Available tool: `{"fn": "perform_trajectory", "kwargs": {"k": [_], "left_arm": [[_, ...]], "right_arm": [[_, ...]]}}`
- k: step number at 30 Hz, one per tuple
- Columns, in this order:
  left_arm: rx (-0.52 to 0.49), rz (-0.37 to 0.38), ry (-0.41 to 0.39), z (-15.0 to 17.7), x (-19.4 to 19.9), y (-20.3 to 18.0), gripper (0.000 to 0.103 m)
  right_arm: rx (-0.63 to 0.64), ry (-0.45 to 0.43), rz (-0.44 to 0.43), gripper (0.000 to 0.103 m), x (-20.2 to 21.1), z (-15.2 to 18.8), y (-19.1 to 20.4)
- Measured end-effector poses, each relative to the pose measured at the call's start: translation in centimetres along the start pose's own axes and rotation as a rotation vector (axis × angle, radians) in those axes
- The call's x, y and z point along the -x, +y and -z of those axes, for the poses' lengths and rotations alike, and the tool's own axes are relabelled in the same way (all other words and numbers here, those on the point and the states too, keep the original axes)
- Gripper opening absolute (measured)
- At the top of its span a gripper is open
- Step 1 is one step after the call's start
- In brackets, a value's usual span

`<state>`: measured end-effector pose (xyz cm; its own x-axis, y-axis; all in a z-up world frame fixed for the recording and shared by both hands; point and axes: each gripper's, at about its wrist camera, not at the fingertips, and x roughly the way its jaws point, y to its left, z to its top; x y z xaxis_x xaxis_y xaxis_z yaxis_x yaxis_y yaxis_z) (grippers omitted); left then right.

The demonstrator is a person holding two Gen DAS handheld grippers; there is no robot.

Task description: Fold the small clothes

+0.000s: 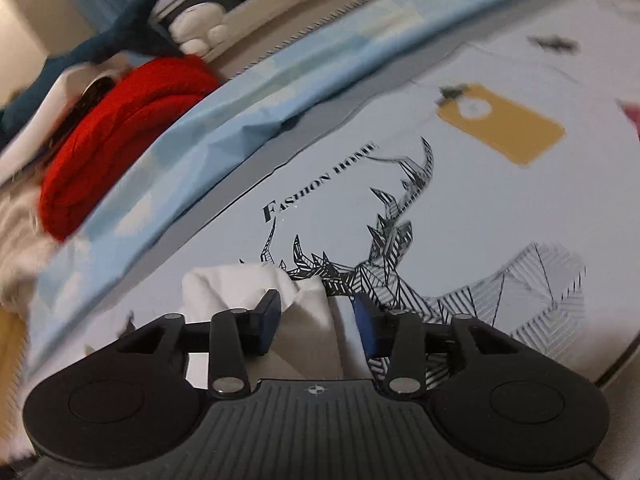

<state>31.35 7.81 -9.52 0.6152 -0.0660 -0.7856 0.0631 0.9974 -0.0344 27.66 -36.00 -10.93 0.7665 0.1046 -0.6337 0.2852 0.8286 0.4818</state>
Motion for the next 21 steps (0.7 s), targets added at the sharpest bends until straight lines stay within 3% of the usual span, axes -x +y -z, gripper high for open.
{"fn": "perform_trajectory", "kwargs": {"k": [1, 7, 10, 13, 14, 15, 21], "left_arm": [[0.000, -0.007, 0.000, 0.1, -0.1, 0.0, 0.005], [0.026, 0.016, 0.004, -0.1, 0.1, 0.9, 0.005], [0.017, 0.019, 0.003, 0.0, 0.1, 0.7, 0.005], [0.017, 0.026, 0.002, -0.1, 0.2, 0.6, 0.005], [0.018, 0.028, 0.001, -0.1, 0.3, 0.6, 0.005], [0.020, 0.028, 0.000, -0.1, 0.5, 0.7, 0.005], [0.036, 0.051, -0.021, -0.9, 1.9, 0.9, 0.005]], "right_arm": [[0.055, -0.012, 0.013, 0.001, 0.0, 0.1, 0.5], [-0.031, -0.126, 0.084, 0.000, 1.1, -1.5, -1.4], [-0.081, -0.106, 0.055, 0.000, 1.4, -1.7, -3.0], [-0.162, -0.062, -0.037, 0.022, 1.7, -1.7, -4.0], [-0.178, -0.032, -0.070, 0.049, 1.4, -1.7, -3.9], [-0.175, -0.020, -0.081, 0.058, 1.2, -1.7, -3.6], [0.107, -0.143, 0.024, 0.055, 4.5, -0.9, 0.6]]}}
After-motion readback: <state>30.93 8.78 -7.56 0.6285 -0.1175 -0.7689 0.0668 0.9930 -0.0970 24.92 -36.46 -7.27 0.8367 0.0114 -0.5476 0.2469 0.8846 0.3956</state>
